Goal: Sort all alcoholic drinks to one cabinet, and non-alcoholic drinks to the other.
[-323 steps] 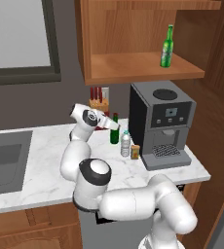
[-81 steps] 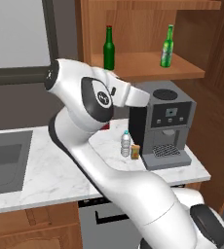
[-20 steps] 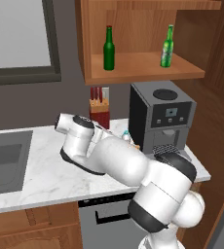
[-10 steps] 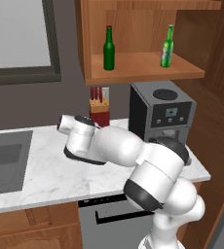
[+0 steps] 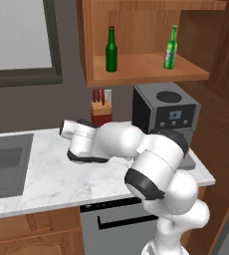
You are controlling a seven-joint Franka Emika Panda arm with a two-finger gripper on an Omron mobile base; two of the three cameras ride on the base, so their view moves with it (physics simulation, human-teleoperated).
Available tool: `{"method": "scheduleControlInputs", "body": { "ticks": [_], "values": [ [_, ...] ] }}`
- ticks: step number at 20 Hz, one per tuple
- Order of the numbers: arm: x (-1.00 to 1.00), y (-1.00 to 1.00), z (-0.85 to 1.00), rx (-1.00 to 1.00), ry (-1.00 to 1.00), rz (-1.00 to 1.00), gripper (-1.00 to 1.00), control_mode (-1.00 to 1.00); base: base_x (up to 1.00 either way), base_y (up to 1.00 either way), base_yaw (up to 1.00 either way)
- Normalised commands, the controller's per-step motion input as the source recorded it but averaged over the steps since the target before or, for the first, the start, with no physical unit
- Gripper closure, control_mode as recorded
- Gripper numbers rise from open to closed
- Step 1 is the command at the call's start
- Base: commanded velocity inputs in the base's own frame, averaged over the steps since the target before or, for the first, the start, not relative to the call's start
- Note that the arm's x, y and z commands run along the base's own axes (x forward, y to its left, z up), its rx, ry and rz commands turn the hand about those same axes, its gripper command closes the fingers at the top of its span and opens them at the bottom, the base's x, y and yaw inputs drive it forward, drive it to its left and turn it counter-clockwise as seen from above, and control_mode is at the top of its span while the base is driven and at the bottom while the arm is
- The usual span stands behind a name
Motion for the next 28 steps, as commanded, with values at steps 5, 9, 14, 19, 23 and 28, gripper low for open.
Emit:
{"method": "scheduleControlInputs", "body": {
  "ticks": [5, 9, 14, 19, 23, 28],
  "values": [
    [0.24, 0.0, -0.17, 0.0, 0.0, 0.0, -1.0, -1.0, 0.0, 0.0, 0.0],
    [0.24, 0.0, -0.15, 0.0, 0.0, -0.01, -1.0, -1.0, 0.0, 0.0, 0.0],
    [0.27, 0.0, -0.15, 0.0, 0.0, -0.01, -1.0, -1.0, 0.0, 0.0, 0.0],
    [0.14, 0.0, -0.17, 0.0, 0.0, -0.01, -1.0, -1.0, 0.0, 0.0, 0.0],
    [0.0, -0.08, -0.14, 0.0, 0.0, -0.04, -1.0, -1.0, 0.0, 0.0, 0.0],
    [0.05, -0.15, -0.1, 0.0, 0.0, -0.05, -1.0, -1.0, 0.0, 0.0, 0.0]
  ]
}}
